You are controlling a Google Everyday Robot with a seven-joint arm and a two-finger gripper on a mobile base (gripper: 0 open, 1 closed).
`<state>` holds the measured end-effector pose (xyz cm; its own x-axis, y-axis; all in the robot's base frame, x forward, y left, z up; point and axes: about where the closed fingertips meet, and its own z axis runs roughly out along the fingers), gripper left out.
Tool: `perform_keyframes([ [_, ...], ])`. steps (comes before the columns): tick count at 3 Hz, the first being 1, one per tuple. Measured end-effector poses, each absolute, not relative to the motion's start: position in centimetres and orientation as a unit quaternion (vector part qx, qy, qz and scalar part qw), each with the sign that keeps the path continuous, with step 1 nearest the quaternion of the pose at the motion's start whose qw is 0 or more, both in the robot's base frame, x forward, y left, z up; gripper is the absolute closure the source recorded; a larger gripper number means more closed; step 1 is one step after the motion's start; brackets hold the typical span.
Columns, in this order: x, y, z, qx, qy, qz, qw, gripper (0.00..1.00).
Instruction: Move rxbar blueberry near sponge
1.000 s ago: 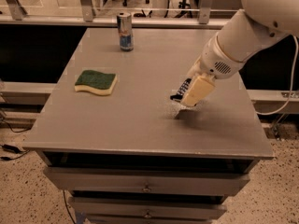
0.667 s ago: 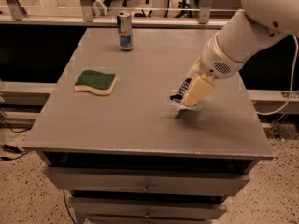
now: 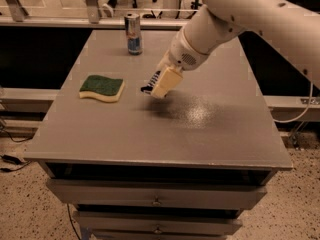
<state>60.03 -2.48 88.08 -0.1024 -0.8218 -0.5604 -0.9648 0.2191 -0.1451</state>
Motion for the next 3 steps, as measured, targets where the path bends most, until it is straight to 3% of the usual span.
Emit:
perform_keyframes([
  [1, 61.4, 1.4, 87.2, -0.624, 0.713, 0.152, 0.283, 1.00],
  [2, 61.9, 4.0, 86.4, -0.632, 0.699, 0.170, 0.286, 0.88],
  [3, 62.0, 5.4, 85.9, -0.636, 0.692, 0.181, 0.288, 0.65],
])
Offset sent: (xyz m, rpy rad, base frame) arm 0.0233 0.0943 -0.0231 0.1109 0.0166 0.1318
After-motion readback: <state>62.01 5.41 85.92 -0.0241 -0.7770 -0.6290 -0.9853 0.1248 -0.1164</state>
